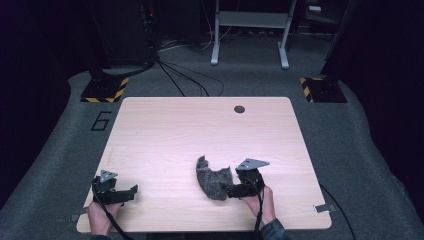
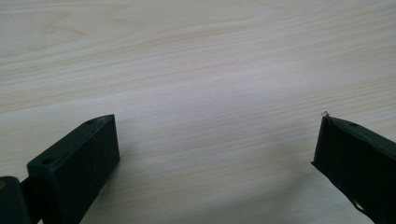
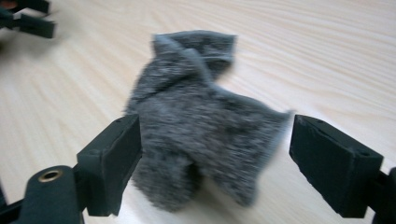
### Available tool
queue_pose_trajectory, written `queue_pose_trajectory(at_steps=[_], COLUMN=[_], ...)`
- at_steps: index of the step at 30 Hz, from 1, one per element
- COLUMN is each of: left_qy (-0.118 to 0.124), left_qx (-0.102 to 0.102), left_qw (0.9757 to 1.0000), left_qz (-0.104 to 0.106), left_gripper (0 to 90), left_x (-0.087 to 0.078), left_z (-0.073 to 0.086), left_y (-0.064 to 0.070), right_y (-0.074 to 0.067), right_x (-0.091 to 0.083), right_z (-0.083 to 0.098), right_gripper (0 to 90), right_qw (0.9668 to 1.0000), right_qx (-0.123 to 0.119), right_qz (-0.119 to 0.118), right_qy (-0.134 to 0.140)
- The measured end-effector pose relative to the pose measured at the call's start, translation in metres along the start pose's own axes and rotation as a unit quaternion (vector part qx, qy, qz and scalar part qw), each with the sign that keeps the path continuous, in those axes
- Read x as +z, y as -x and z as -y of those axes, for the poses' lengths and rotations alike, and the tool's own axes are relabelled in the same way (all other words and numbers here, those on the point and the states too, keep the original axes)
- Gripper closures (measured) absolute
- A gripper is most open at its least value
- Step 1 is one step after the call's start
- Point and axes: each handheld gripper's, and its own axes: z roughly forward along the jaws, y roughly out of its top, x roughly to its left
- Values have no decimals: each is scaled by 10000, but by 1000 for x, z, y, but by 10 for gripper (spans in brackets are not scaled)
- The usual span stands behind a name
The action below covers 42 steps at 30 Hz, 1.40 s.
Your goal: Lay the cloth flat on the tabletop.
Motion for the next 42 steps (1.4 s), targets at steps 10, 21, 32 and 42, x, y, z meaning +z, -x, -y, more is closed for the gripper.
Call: queue_pose_trajectory(at_steps=[10, 21, 32, 42], left_qy=[81, 168, -164, -343], left_qx=[611, 1338, 1941, 1954], left_qw=[9960, 9776, 9529, 9525], left_qz=[648, 1616, 2325, 2312], left_gripper=[3, 82, 303, 812], left_x=[-1, 10, 38, 64], left_z=[-44, -90, -106, -98], left_y=[59, 135, 190, 185], right_y=[27, 32, 29, 29], right_x=[6, 29, 46, 48], right_z=[-1, 4, 8, 11], right_gripper=[226, 443, 608, 857], right_qw=[9982, 9955, 9939, 9937], right_qx=[445, 571, 540, 441], right_qz=[387, 597, 636, 732], right_qy=[-130, -468, -722, -725])
